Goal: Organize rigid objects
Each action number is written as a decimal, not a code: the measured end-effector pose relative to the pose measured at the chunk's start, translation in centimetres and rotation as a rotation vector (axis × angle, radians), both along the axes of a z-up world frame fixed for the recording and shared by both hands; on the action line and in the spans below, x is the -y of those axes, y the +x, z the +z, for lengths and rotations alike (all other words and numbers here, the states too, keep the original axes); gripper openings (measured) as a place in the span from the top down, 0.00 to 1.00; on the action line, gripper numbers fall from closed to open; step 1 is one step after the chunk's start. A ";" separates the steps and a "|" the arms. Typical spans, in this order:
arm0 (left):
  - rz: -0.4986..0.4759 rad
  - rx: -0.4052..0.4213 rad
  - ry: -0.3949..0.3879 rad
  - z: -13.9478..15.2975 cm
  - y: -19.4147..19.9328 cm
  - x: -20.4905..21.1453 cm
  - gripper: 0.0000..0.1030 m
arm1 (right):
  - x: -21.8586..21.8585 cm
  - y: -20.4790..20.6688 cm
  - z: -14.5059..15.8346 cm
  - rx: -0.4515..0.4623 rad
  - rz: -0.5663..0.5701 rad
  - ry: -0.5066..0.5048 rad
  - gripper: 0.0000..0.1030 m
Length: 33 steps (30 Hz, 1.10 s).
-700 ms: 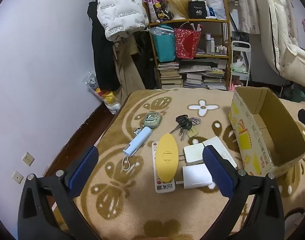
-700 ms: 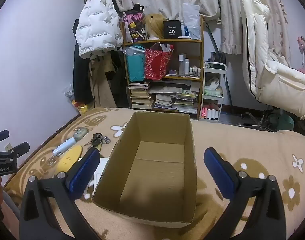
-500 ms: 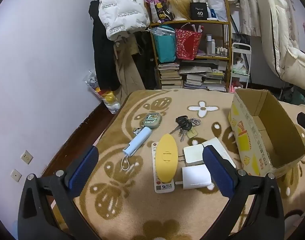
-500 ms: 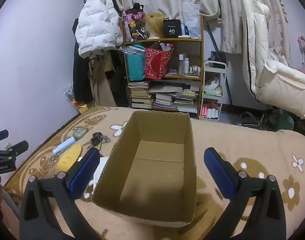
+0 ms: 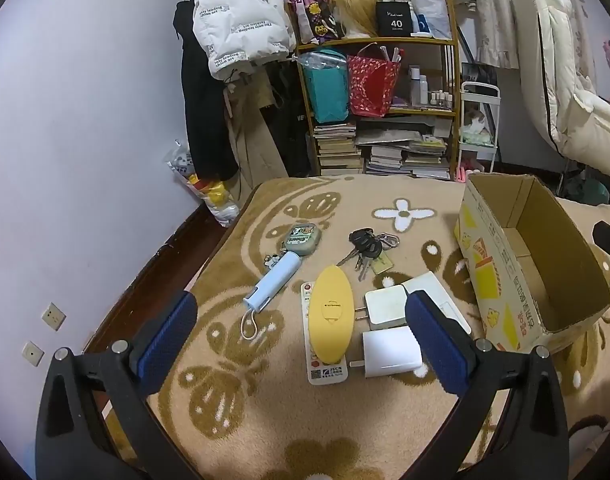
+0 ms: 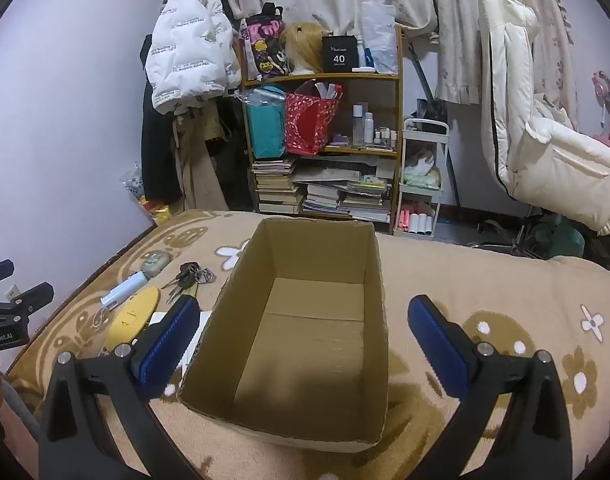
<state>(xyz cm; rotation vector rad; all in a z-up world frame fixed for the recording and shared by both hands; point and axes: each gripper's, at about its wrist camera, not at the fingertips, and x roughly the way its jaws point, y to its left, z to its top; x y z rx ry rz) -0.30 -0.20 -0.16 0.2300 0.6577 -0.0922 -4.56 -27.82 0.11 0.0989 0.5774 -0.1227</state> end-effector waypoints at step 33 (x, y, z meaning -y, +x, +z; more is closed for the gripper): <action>-0.004 -0.008 -0.003 -0.5 0.0 0.2 0.00 | -0.2 0.2 -0.4 -0.021 -0.004 -0.002 0.00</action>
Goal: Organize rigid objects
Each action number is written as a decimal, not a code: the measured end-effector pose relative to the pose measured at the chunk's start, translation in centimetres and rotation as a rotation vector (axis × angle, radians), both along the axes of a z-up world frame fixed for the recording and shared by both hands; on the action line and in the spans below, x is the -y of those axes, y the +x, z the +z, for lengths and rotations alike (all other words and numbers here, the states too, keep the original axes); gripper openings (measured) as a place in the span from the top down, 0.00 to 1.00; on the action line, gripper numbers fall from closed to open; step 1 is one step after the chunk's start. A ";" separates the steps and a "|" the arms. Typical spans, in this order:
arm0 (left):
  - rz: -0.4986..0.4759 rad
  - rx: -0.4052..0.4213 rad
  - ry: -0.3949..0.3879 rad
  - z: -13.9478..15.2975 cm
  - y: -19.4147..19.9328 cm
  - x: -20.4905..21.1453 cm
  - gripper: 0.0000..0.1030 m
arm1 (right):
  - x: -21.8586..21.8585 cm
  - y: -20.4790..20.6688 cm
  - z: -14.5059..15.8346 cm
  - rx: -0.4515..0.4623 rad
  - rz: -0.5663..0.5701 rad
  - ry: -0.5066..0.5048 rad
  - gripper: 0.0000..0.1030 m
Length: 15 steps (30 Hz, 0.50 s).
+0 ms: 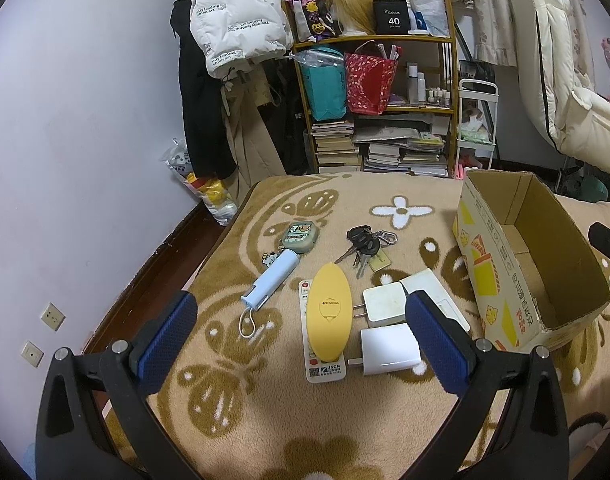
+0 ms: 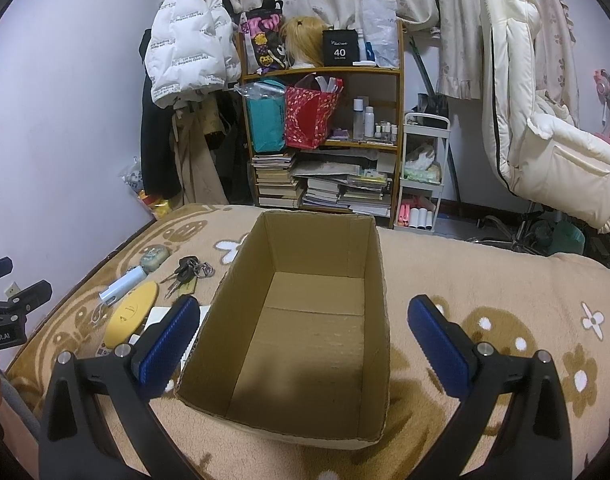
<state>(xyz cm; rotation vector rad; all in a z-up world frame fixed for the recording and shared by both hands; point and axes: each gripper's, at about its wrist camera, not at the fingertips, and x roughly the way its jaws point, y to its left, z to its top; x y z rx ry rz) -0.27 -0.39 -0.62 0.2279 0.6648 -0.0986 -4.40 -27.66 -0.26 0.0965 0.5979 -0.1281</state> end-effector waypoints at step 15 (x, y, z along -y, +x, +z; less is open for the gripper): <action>-0.001 -0.001 0.000 -0.1 0.0 0.0 0.00 | -0.2 -0.1 -1.2 -0.008 0.001 -0.001 0.00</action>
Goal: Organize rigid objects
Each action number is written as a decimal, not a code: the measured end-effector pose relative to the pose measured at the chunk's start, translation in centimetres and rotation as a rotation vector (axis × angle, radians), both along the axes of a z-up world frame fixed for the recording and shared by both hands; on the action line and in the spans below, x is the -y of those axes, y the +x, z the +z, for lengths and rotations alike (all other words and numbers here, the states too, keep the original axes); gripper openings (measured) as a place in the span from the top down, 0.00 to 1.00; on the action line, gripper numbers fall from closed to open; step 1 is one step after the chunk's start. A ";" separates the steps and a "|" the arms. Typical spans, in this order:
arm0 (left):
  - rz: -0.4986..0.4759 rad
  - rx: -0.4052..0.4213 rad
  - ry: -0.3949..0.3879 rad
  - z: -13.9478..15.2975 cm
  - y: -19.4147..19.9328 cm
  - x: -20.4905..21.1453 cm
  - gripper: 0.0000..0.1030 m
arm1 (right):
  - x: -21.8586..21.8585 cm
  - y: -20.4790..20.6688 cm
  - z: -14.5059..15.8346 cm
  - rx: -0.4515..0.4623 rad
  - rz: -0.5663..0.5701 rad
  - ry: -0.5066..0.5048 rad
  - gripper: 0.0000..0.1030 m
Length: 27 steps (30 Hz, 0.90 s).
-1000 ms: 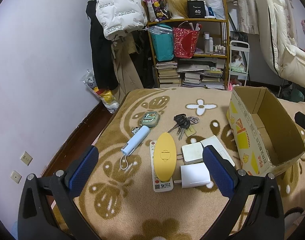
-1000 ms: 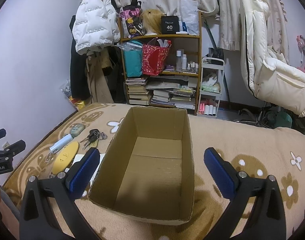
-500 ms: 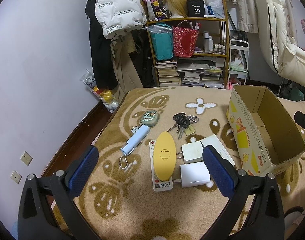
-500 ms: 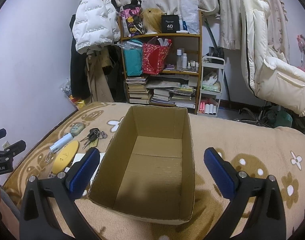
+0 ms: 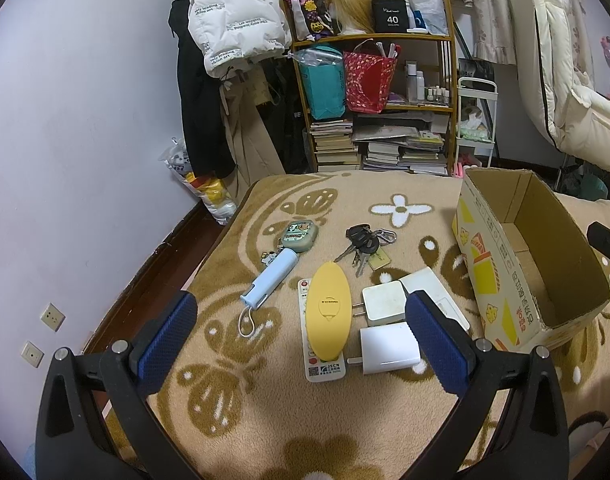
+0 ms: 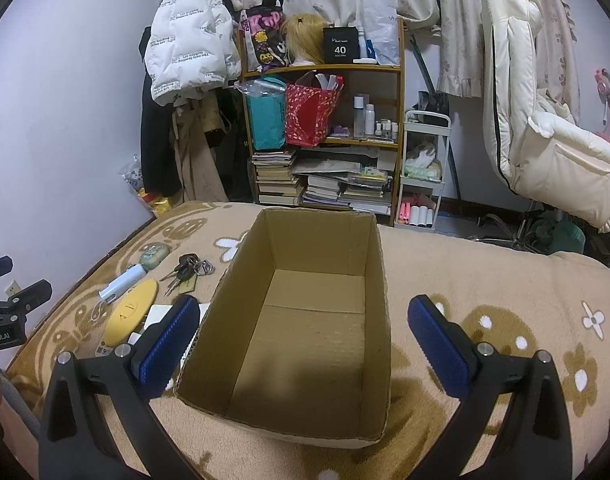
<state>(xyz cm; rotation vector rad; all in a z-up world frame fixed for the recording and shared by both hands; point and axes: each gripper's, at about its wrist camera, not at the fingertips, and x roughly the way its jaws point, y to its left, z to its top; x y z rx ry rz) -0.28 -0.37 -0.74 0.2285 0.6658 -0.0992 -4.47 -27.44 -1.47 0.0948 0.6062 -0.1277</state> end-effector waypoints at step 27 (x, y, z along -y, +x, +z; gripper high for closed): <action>0.000 -0.007 0.002 -0.3 -0.2 0.2 0.00 | -0.1 -0.2 -1.4 -0.008 -0.006 0.003 0.00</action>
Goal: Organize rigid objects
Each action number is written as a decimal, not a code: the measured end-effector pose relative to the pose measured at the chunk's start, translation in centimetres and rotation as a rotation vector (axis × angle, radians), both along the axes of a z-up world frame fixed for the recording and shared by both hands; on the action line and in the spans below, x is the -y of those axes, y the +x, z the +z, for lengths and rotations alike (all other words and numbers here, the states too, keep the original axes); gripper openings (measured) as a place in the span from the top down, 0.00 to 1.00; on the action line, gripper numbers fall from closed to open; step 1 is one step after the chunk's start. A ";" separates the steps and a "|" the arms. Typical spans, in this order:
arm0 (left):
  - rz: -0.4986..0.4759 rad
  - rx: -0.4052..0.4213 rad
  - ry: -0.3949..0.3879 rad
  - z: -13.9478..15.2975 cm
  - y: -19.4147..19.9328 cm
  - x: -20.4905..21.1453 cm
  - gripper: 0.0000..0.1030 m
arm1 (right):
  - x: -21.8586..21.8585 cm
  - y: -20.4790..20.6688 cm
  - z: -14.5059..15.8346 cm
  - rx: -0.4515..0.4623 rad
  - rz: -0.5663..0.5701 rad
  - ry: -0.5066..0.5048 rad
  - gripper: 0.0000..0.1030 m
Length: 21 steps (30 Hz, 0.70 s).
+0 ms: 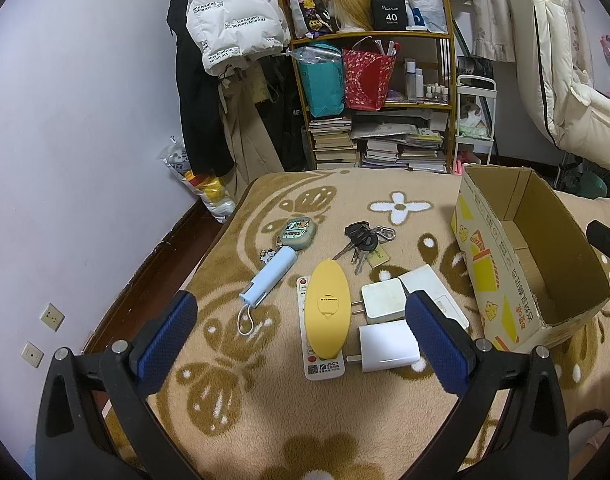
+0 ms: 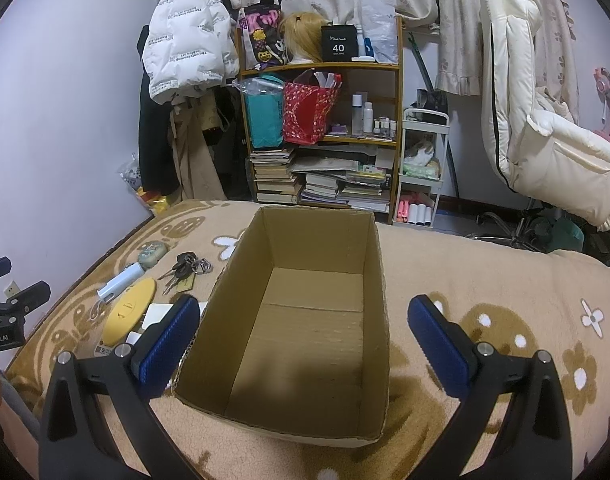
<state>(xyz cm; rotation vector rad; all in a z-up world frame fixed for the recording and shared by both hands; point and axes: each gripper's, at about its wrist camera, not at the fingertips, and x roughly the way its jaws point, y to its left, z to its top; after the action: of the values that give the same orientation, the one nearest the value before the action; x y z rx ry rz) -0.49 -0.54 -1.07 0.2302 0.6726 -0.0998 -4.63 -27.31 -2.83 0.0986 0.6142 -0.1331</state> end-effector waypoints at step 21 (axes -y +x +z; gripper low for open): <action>-0.016 -0.058 -0.021 -0.8 0.5 0.0 0.00 | 0.4 0.5 -0.8 -0.081 -0.025 0.023 0.00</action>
<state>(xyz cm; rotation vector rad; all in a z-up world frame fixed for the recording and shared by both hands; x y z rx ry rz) 0.01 -0.51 -1.85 0.2132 0.7272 -0.1286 -4.11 -27.70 -3.61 0.1233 0.6954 -0.1545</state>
